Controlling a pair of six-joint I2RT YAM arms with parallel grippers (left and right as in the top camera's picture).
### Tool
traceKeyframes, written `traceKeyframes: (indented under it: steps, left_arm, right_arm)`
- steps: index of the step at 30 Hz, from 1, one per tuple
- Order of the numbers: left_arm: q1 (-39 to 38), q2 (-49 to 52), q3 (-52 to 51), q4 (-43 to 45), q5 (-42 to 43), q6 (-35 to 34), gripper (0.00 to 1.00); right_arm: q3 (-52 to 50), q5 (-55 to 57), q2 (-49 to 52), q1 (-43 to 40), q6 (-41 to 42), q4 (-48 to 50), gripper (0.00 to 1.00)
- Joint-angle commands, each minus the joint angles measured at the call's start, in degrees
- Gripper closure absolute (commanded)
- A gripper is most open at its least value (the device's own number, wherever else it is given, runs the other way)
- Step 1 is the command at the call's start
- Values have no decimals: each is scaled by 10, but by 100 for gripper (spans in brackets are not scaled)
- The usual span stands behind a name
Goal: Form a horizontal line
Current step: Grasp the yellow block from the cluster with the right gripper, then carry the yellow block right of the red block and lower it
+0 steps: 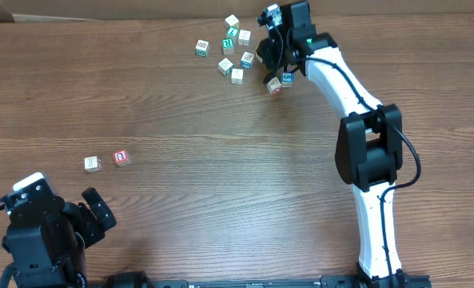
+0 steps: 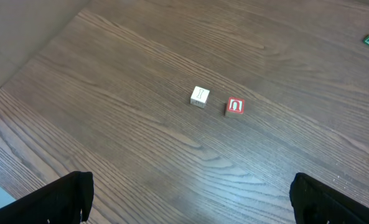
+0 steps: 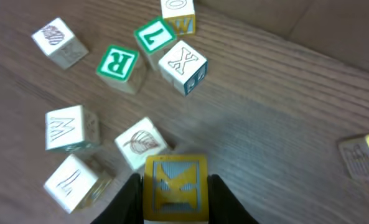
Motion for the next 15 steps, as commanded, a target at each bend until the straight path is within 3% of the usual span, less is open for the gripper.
traceKeyframes:
  steps: [1, 7, 10, 15]
  left_arm:
    - [0, -3, -2, 0, -1, -9, 1]
    - [0, -3, -2, 0, -1, -9, 0]
    - [0, -3, -2, 0, -1, -9, 0]
    - [0, -3, -2, 0, -1, -9, 1]
  right_arm:
    - [22, 3, -33, 2, 16, -38, 78]
    - [26, -61, -49, 33, 22, -130, 79]
    - [26, -104, -65, 66, 74, -162, 81]
    - [25, -282, -66, 116, 112, -187, 84]
